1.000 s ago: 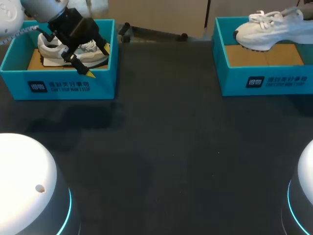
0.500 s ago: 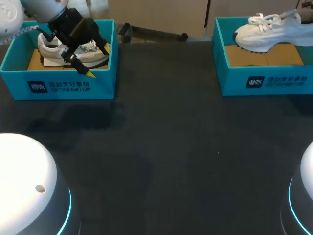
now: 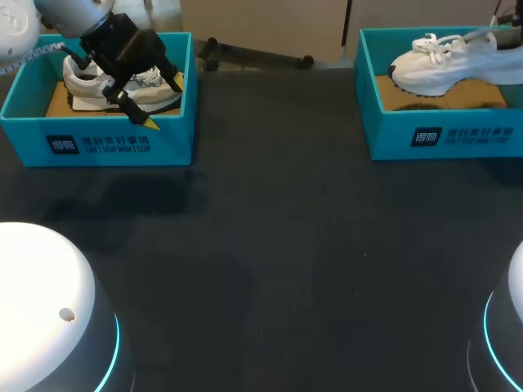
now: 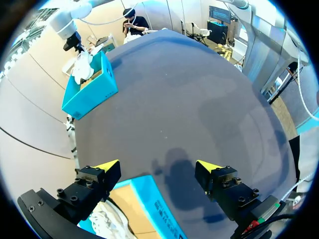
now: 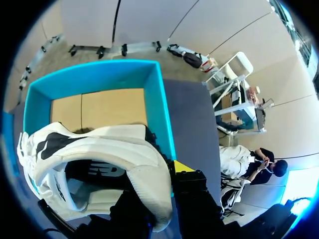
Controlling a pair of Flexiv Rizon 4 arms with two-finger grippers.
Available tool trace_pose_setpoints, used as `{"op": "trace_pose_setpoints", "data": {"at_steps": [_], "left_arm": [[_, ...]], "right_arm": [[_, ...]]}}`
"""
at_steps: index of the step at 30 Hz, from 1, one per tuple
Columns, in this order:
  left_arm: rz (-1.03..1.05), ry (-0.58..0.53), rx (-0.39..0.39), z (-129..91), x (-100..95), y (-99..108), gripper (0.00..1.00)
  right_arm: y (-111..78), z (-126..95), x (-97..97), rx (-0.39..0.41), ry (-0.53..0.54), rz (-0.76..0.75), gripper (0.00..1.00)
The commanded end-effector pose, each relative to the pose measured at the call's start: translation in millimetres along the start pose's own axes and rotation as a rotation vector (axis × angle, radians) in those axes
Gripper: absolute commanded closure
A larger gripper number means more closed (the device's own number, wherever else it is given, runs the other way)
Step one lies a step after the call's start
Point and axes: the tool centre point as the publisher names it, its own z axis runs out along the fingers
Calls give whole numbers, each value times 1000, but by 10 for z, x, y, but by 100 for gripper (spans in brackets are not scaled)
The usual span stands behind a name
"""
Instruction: Take the shoe out of the shoebox, open the shoe tongue, remove and reinsert the insole, then place the shoe into the shoebox
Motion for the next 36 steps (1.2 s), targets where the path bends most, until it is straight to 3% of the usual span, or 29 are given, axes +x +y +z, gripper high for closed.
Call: {"op": "trace_pose_setpoints", "data": {"at_steps": [1,36], "left_arm": [[0,1,-2,-1,2,1,0],[0,1,-2,-1,2,1,0]], "right_arm": [[89,78,17,7,-2,4,100],[178,792,122,53,-35,-1,100]]}}
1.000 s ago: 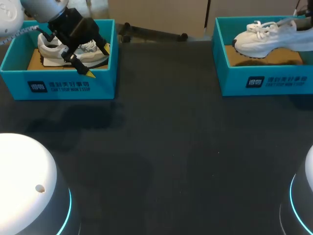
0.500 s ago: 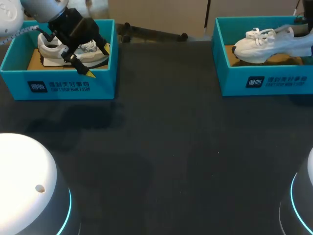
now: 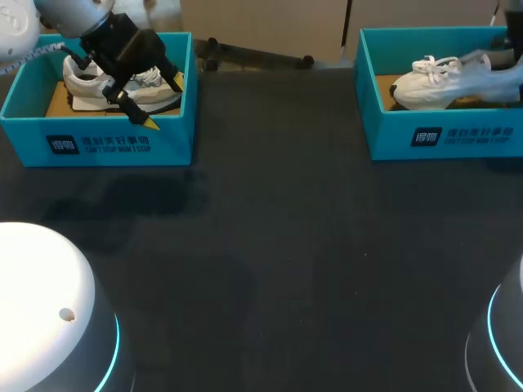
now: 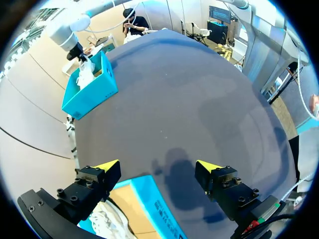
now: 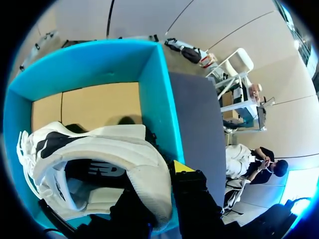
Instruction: Take the shoe out of the shoebox, open the shoe tongue, remove and reinsert the insole, then place the shoe into the shoebox
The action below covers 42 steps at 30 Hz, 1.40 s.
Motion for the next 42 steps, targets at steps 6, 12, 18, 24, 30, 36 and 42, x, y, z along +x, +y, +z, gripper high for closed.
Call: {"op": "trace_pose_setpoints", "data": {"at_steps": [6,12,18,24,30,36,42], "left_arm": [[0,1,-2,-1,2,1,0],[0,1,-2,-1,2,1,0],[0,1,-2,-1,2,1,0],[0,1,-2,-1,2,1,0],[0,1,-2,-1,2,1,0],[0,1,-2,-1,2,1,0],[0,1,-2,-1,2,1,0]], "right_arm": [[-3,78,30,17,3,0,100],[-98,78,40,22,5,9,100],[-204,98,71,32,6,9,100],[-303,94,80,37,6,11,100],[-419,94,83,39,9,19,100],[-514,93,121,37,11,22,100],[-581,129,140,32,17,11,100]]}}
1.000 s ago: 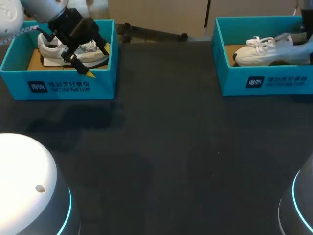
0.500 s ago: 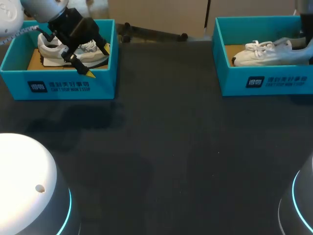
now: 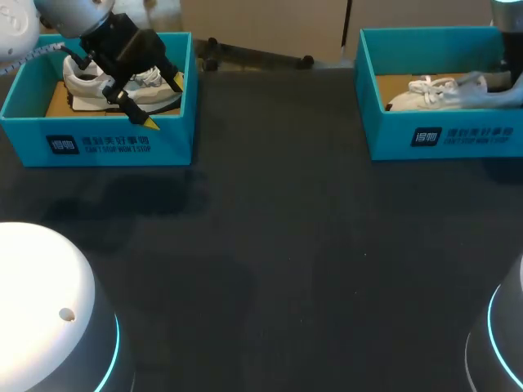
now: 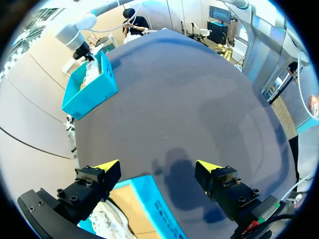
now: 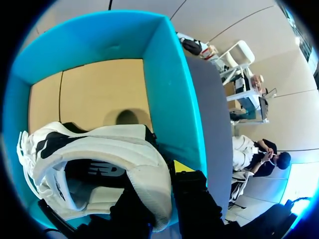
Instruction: Take the shoe out of the shoebox, open the shoe tongue, remove and reinsert the insole, then place the shoe into the shoebox
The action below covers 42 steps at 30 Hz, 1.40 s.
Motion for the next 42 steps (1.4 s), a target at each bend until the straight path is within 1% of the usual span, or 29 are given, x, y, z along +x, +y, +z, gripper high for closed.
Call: {"op": "trace_pose_setpoints", "data": {"at_steps": [1,11,17,24,31,32,33,34,37,40,42], "left_arm": [[0,1,-2,-1,2,1,0],[0,1,-2,-1,2,1,0],[0,1,-2,-1,2,1,0],[0,1,-2,-1,2,1,0],[0,1,-2,-1,2,1,0],[0,1,-2,-1,2,1,0],[0,1,-2,-1,2,1,0],[0,1,-2,-1,2,1,0],[0,1,-2,-1,2,1,0],[0,1,-2,-1,2,1,0],[0,1,-2,-1,2,1,0]], "right_arm": [[-82,9,-11,-15,6,-8,100],[-98,89,9,-28,6,-39,100],[-86,191,24,-34,20,-21,100],[-83,306,52,-37,9,-32,100],[-91,328,55,-38,-1,-37,100],[-97,327,56,-38,-2,-36,98],[-102,327,56,-38,-2,-35,86],[-107,326,55,-37,-2,-34,79],[-120,306,51,-40,-4,-31,64],[-126,287,44,-44,-5,-28,59],[-131,283,40,-45,-5,-27,58]]}}
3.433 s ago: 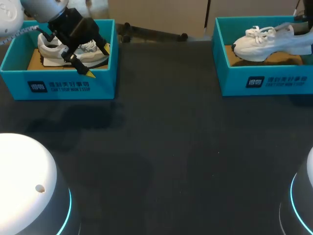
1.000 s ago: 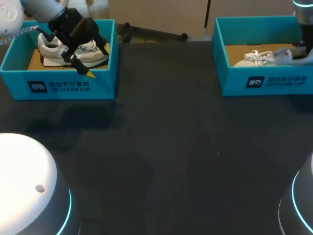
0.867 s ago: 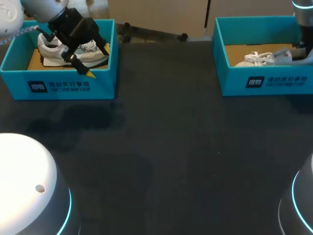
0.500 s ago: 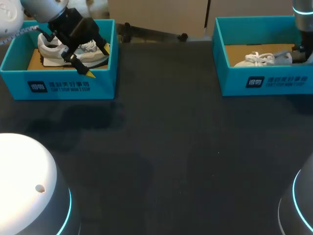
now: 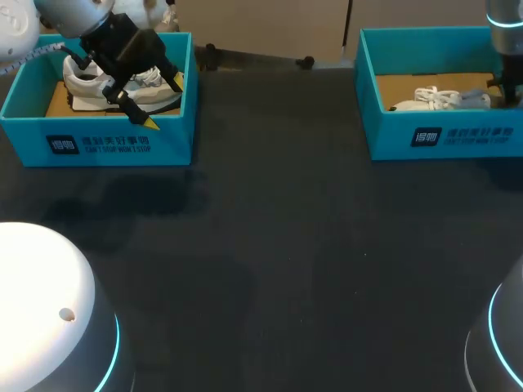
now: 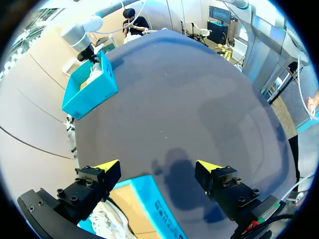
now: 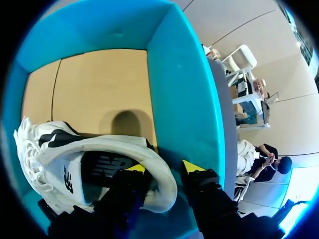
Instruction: Take the shoe out of the shoebox, open the shoe tongue, remove and reinsert the insole, then place the shoe into the shoebox
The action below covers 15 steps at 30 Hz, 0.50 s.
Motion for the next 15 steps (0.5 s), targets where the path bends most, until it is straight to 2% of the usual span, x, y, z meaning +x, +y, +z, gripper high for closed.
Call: {"op": "trace_pose_setpoints", "data": {"at_steps": [1,15], "left_arm": [[0,1,-2,-1,2,1,0],[0,1,-2,-1,2,1,0]], "right_arm": [[-37,-39,-11,-7,0,1,58],[-75,-369,-44,-45,-5,8,53]]}}
